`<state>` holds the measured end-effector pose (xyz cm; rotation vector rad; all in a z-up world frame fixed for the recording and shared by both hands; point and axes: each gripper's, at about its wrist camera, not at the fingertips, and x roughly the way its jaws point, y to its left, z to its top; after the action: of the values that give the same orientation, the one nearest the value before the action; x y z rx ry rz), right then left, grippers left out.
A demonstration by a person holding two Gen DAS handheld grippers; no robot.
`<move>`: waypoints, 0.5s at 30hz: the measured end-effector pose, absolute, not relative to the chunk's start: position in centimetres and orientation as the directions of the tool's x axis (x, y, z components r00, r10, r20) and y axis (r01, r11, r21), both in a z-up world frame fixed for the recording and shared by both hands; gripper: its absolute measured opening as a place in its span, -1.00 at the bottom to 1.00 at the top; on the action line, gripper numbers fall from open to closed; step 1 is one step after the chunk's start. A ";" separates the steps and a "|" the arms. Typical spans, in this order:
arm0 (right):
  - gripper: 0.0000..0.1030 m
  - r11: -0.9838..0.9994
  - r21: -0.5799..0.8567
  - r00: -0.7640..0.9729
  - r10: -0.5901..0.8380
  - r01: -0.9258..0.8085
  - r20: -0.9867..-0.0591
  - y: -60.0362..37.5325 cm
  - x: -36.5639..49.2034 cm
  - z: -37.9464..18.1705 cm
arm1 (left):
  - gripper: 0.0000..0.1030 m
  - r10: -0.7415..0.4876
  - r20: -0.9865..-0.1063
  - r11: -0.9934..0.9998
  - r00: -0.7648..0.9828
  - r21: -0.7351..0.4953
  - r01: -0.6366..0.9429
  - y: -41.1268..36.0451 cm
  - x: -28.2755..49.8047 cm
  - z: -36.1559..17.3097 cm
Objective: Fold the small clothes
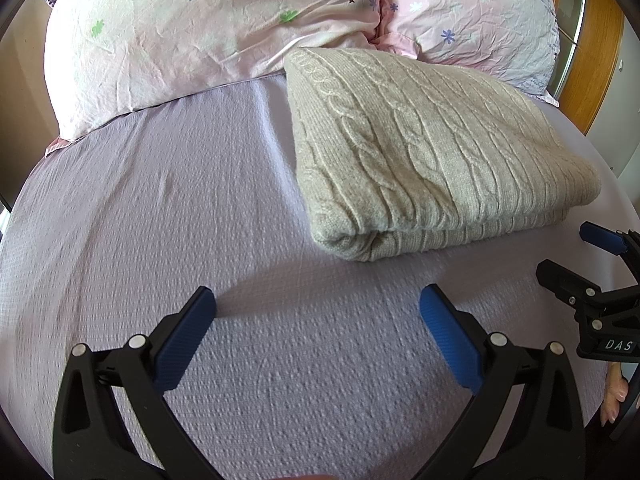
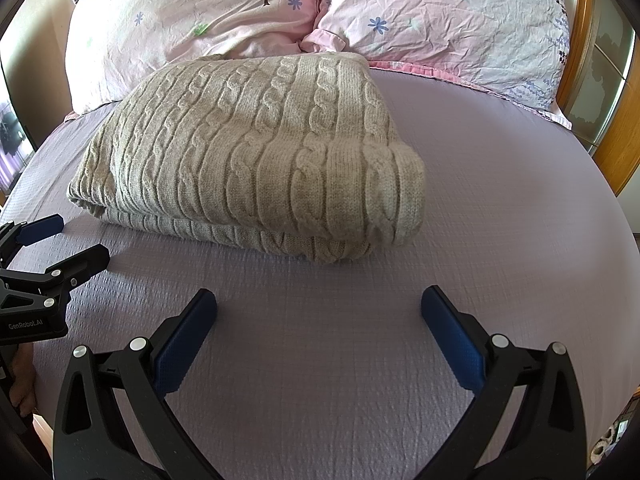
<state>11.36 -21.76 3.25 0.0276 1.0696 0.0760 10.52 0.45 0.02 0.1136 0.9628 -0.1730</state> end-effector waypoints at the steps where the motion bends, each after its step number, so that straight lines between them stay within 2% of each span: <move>1: 0.97 0.997 0.059 0.478 0.076 -0.049 -0.875 -21.8 11.4 3.2 | 0.97 -0.096 -0.824 0.980 0.559 0.019 0.197 0.4 10.5 0.0; 15: 0.97 0.997 0.060 0.478 0.076 -0.049 -0.875 -21.8 11.4 3.2 | 0.97 -0.097 -0.821 0.980 0.563 0.019 0.197 0.4 10.6 0.1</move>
<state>11.36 -21.77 3.25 0.0275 1.0695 0.0764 10.58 0.39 0.10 0.1132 0.9580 -0.1731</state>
